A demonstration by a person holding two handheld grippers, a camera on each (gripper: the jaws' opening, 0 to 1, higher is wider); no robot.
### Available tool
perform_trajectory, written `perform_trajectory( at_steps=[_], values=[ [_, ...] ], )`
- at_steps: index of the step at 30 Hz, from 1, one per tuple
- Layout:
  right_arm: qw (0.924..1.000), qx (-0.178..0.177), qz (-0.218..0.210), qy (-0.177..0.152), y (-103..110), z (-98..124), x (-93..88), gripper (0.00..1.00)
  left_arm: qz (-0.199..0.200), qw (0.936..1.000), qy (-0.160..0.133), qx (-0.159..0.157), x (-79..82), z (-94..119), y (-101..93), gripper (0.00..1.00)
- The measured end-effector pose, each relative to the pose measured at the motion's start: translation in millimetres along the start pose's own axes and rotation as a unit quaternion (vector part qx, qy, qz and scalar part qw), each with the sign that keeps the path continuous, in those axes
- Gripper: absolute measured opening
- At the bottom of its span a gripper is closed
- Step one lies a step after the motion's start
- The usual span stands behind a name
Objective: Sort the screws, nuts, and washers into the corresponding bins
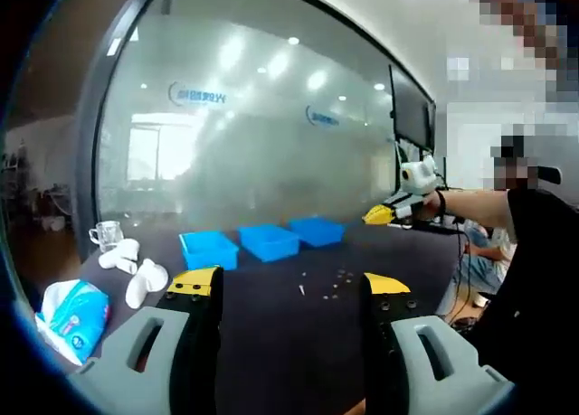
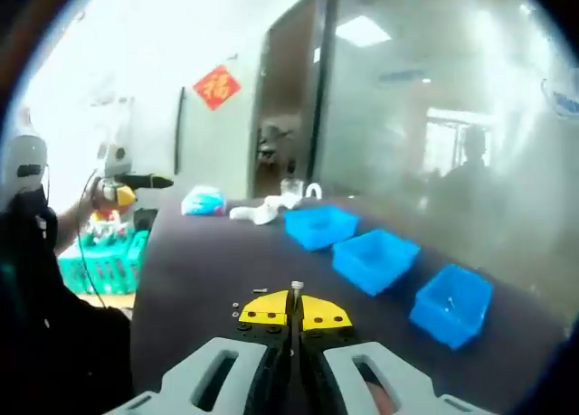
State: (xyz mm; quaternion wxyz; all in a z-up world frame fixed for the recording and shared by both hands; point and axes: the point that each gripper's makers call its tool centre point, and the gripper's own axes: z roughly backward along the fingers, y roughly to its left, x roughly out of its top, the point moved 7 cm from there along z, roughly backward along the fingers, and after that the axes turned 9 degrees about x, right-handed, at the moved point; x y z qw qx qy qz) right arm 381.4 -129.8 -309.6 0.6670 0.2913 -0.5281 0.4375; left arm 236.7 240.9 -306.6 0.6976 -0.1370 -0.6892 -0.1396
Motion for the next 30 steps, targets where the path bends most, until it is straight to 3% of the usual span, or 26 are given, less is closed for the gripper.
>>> perform_trajectory(
  at_steps=[8, 15, 23, 30],
  values=[
    [0.9924, -0.106, -0.015, -0.060, 1.0, 42.6, -9.0, 0.00, -0.001, 1.0000, -0.005, 0.002, 3.4, -0.8, 2.9, 0.60],
    [0.9746, -0.206, -0.020, -0.086, -0.4, 72.7, -17.2, 0.00, -0.002, 1.0000, -0.007, 0.000, 4.3, -3.1, 2.3, 0.60],
    [0.9631, -0.245, -0.029, -0.108, -9.6, 82.1, -18.0, 0.00, -0.003, 1.0000, -0.005, -0.003, 3.6, -4.6, 0.2, 0.60],
    [0.9596, -0.260, -0.020, -0.106, -42.8, 67.4, -4.8, 0.00, -0.001, 1.0000, -0.004, -0.001, 1.9, -3.1, -0.1, 0.60]
  ],
)
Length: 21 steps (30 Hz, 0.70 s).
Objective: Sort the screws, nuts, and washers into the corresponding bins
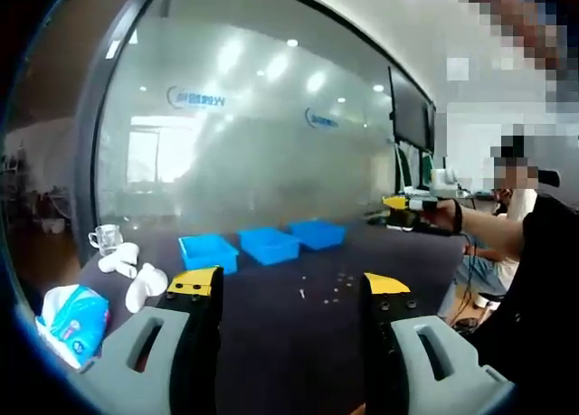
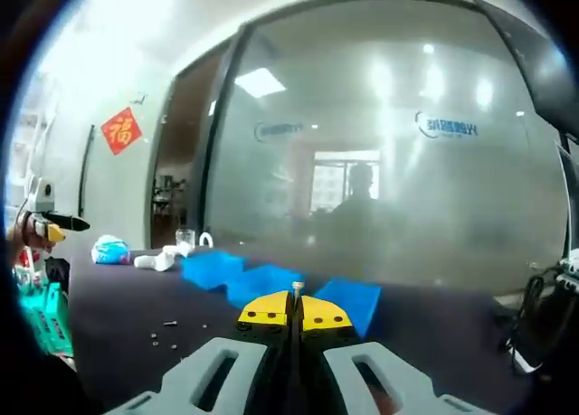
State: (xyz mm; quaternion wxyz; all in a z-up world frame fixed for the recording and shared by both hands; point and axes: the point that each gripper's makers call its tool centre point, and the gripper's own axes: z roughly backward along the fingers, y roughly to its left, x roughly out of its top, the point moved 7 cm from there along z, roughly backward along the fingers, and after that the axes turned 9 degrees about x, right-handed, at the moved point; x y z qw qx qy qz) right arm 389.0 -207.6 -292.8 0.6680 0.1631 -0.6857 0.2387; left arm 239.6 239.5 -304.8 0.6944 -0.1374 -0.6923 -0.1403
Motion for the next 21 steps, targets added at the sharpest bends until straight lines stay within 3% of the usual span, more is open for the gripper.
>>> perform_trajectory(
  at_steps=[12, 21],
  values=[
    [0.9997, -0.019, 0.005, 0.014, -36.2, -83.3, 8.7, 0.00, 0.004, 1.0000, 0.004, 0.007, -3.0, 6.3, 4.9, 0.60],
    [0.9970, -0.034, 0.021, 0.066, -52.5, -137.4, 1.5, 0.00, 0.004, 0.9999, 0.003, 0.015, -0.8, 12.2, 8.8, 0.60]
  ],
)
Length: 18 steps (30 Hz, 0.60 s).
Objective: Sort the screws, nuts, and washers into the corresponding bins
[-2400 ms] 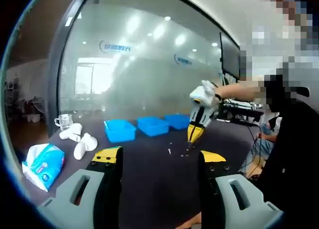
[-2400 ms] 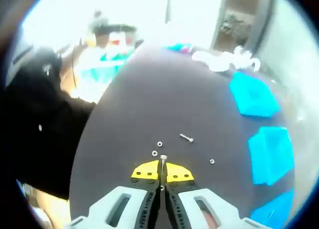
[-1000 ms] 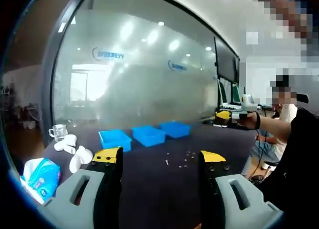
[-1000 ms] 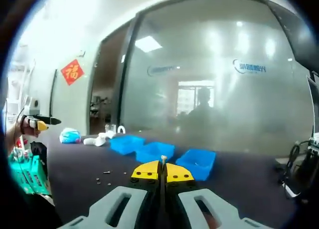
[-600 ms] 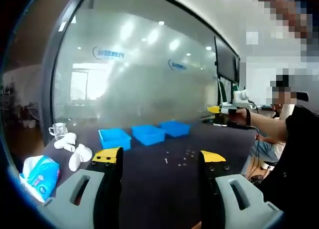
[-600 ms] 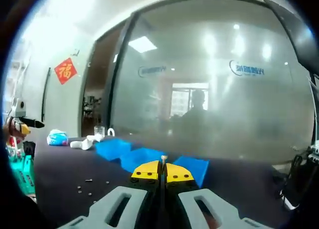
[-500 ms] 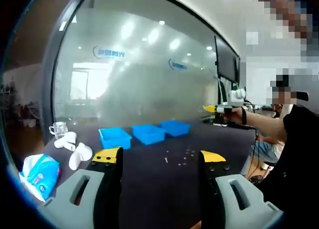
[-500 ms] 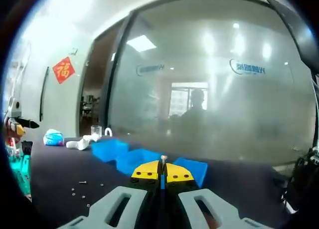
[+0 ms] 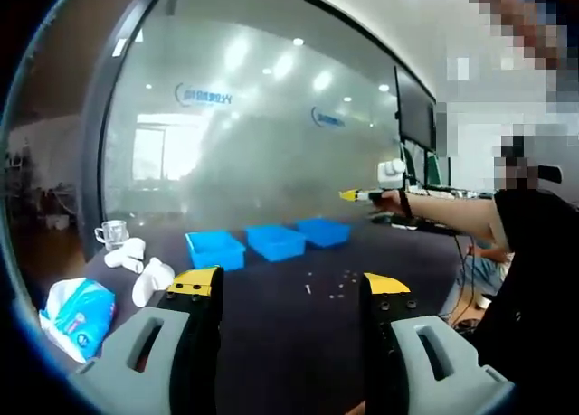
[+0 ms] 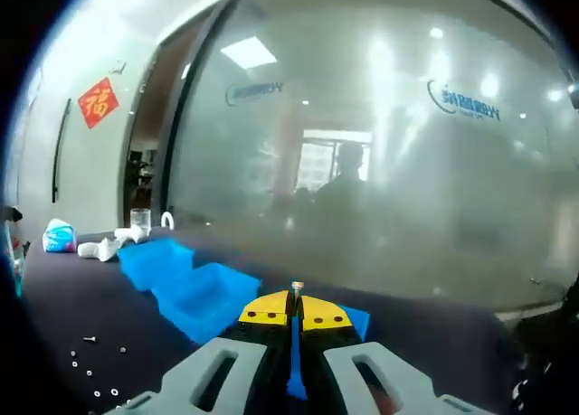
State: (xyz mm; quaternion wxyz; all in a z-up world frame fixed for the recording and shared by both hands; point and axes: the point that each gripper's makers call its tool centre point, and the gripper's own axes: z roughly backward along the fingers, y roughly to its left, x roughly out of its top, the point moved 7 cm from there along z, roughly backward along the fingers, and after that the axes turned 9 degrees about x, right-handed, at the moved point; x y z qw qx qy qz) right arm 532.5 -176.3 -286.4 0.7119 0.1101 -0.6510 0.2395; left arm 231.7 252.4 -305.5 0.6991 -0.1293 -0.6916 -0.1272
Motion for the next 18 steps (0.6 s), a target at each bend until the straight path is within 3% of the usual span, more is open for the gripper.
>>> perform_trajectory(
  at_steps=[18],
  values=[
    [0.9989, -0.023, -0.011, 0.038, -22.7, -40.6, -4.0, 0.00, 0.001, 1.0000, -0.001, 0.007, 1.2, 3.1, -2.0, 0.60]
  ],
)
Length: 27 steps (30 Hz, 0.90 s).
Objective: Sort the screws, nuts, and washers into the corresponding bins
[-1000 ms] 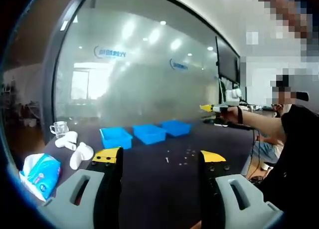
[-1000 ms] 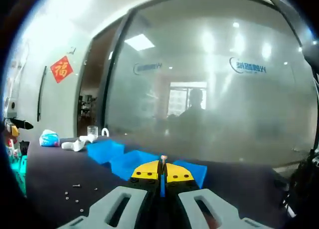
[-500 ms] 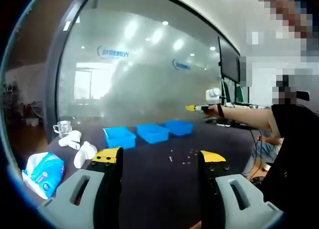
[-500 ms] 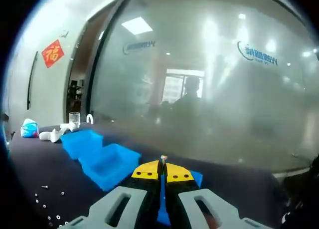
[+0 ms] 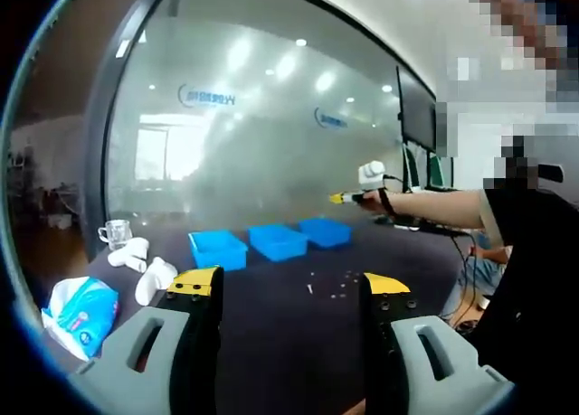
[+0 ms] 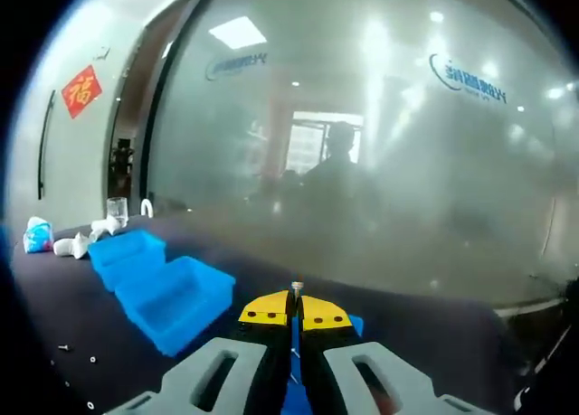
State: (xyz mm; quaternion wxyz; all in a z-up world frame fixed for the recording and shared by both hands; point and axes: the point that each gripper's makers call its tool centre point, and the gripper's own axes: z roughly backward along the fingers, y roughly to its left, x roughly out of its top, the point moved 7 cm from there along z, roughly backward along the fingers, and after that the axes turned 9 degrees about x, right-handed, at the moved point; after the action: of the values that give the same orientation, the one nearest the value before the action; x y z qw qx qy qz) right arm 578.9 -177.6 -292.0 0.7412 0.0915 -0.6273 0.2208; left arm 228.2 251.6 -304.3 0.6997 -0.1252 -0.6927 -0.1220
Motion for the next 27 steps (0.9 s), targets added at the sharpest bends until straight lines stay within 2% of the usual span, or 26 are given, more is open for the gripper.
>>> perform_trajectory(
  at_steps=[6, 11, 16, 22, 27],
  values=[
    [1.0000, -0.002, 0.002, 0.001, -3.6, -7.2, 0.5, 0.01, 0.001, 1.0000, 0.000, 0.000, -0.1, 1.3, -0.7, 0.60],
    [0.9999, -0.008, 0.004, -0.007, -6.9, -9.0, 2.2, 0.17, -0.001, 1.0000, 0.000, 0.001, 0.5, 2.1, -1.3, 0.60],
    [0.9998, 0.000, -0.001, -0.019, -7.8, -7.0, 6.9, 0.24, -0.002, 1.0000, -0.001, 0.001, 0.7, 2.7, -1.7, 0.60],
    [0.9992, 0.015, -0.010, -0.035, 2.0, 10.6, 8.9, 0.25, -0.002, 1.0000, -0.002, 0.000, 1.2, 2.0, -2.6, 0.60],
    [0.9984, 0.029, -0.015, -0.047, 18.0, 39.3, 7.0, 0.25, -0.002, 1.0000, -0.003, -0.001, 1.7, 2.1, -2.5, 0.60]
  ],
)
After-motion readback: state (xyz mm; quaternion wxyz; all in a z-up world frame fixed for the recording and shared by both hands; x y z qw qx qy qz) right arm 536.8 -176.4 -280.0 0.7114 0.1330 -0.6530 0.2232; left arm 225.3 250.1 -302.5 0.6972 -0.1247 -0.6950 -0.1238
